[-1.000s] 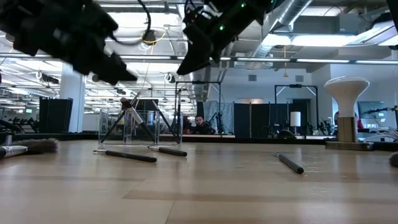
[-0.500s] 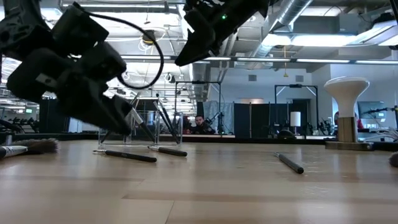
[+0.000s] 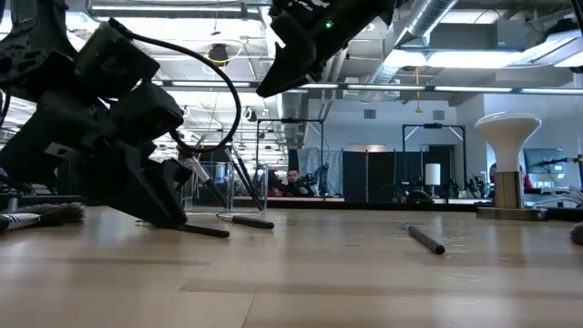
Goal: Put items in baskets/containers
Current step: Put the liner brush into the transparent organizer
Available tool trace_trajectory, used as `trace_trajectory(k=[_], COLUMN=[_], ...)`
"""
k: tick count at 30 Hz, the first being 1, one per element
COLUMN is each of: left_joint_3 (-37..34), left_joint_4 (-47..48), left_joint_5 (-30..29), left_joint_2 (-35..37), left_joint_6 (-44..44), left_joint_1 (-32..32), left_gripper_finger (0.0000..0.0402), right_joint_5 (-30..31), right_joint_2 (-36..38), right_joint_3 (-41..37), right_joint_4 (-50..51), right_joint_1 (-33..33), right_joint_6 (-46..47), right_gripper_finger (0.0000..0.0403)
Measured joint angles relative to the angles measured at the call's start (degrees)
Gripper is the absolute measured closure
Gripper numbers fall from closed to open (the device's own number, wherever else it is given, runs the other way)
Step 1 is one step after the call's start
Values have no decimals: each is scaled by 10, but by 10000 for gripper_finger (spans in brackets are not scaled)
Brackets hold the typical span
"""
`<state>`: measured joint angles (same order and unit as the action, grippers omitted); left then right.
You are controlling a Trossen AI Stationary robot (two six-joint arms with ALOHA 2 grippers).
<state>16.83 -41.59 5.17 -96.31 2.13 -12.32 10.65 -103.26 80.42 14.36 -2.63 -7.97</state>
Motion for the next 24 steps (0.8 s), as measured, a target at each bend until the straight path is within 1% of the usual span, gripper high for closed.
trace_trajectory(k=[2, 6, 7, 9, 13, 15, 17, 20, 21, 22, 24], left_joint_3=[-3, -16, -18, -21, -19, -14, -9, -7, -7, -8, -7], left_joint_4=[1, -3, -3, -4, -7, -3, 2, 11, 15, 17, 16], left_joint_5=[-4, -7, -8, -13, -18, -19, -19, -22, -24, -28, -33], left_joint_2=[0, 0, 0, 0, 2, 6, 12, 25, 32, 37, 40], left_joint_6=[-4, -2, 2, 12, 13, 13, 12, 12, 11, 11, 11], left_joint_1=[0, 1, 1, 1, 1, 1, 0, 1, 1, 1, 1], left_gripper_finger=[307, 379, 387, 388, 390, 390, 389, 391, 391, 391, 389], right_joint_5=[-1, -2, -3, -15, -78, -95, -95, -95, -97, -104, -155], right_joint_2=[0, 0, 0, 0, -4, -13, -31, -71, -86, -102, -136], right_joint_3=[0, 0, 0, 0, -3, -14, -24, -24, -24, -24, -24], right_joint_4=[11, 40, 50, 71, 80, 43, 25, 1, -21, -30, -81], right_joint_1=[3, 21, 28, 43, 72, 85, 95, 103, 103, 102, 100], right_joint_6=[0, 0, 1, 2, 54, 86, 106, 115, 115, 112, 106], right_gripper_finger=[321, 321, 321, 321, 321, 321, 321, 321, 321, 321, 321])
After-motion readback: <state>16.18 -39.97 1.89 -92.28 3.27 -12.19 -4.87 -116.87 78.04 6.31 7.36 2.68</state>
